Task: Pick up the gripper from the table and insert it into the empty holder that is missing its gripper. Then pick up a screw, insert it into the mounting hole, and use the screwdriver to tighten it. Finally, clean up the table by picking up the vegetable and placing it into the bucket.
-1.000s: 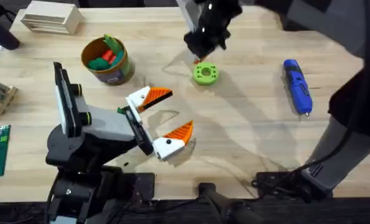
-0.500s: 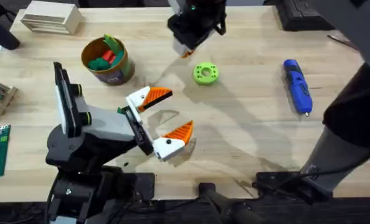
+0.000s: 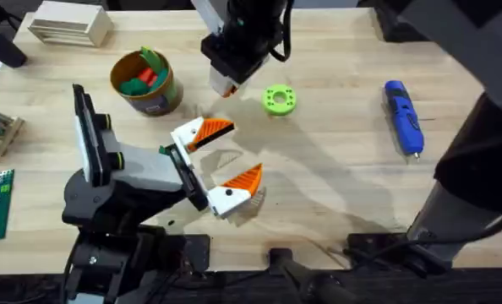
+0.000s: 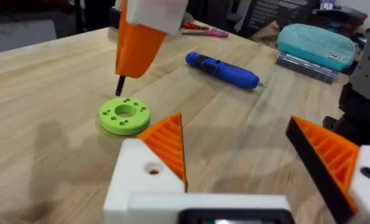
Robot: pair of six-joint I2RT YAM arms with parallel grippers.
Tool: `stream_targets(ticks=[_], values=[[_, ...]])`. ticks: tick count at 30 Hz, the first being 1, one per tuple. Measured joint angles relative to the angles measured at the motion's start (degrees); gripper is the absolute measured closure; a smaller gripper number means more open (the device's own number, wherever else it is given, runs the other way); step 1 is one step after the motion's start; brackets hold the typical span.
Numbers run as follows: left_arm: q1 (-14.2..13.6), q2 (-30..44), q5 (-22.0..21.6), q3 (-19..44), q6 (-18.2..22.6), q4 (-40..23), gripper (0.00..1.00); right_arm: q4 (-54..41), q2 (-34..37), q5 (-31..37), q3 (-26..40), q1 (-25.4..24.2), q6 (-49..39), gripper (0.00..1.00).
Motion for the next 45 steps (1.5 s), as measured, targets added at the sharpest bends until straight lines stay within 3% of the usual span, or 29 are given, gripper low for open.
stream_targets(ticks=[5,13,21,36,45], values=[[0.0,0.0,0.0,0.0,0.0,0.0,0.014,-1.9,0.0,-2.3,0.8,0.0,-0.7,0.994],[0.0,0.0,0.0,0.0,0.0,0.0,0.014,-6.2,0.0,-6.1,8.7,0.0,-2.7,0.994],[0.0,0.0,0.0,0.0,0.0,0.0,0.014,-6.4,0.0,-11.1,8.8,2.8,-4.3,0.994],[0.0,0.0,0.0,0.0,0.0,0.0,0.013,-6.4,0.3,-11.6,8.8,5.1,-4.9,0.994],[0.0,0.0,0.0,0.0,0.0,0.0,0.014,-7.0,3.9,-11.6,8.8,5.6,-5.0,0.994]])
